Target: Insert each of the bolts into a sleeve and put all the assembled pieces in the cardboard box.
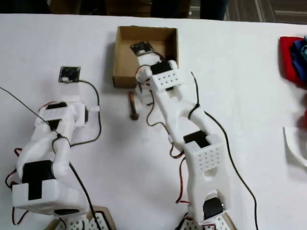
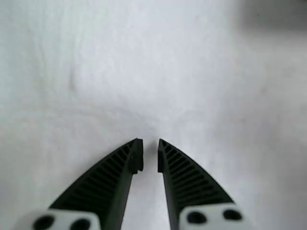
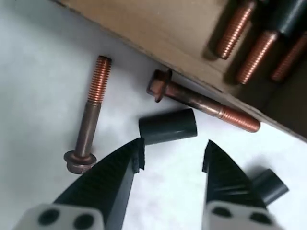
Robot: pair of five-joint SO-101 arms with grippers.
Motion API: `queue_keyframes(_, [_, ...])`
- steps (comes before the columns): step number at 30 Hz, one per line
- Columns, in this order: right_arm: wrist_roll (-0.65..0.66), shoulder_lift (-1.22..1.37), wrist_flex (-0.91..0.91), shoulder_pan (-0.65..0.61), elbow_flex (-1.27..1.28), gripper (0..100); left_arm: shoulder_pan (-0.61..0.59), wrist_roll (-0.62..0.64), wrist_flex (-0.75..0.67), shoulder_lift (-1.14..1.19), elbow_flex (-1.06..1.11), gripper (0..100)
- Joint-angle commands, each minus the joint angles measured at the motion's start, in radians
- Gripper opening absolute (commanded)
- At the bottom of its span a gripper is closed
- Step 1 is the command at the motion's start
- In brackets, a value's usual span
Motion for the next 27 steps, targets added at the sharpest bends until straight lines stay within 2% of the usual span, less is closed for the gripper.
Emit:
queue_keyframes(1, [-0.072, -0.070, -0.008, 0.001, -0.034, 15.8, -0.008, 0.003, 0.002, -0.005, -0.042, 8])
queue_keyframes(7, [-0.328, -0.070, -0.008, -0.001, -0.040, 15.2, -0.008, 0.003, 0.002, -0.005, -0.042, 8])
queue_keyframes(14, [-0.525, -0.070, -0.008, 0.001, -0.037, 15.2, -0.008, 0.003, 0.002, -0.005, -0.042, 8])
queue_keyframes(19, [-0.606, -0.070, -0.018, -0.001, -0.040, 15.2, -0.008, 0.003, 0.002, -0.005, -0.042, 8])
queue_keyframes(27, [-0.658, 0.012, -0.058, -0.001, -0.072, 15.2, -0.008, 0.003, 0.002, -0.005, -0.042, 8])
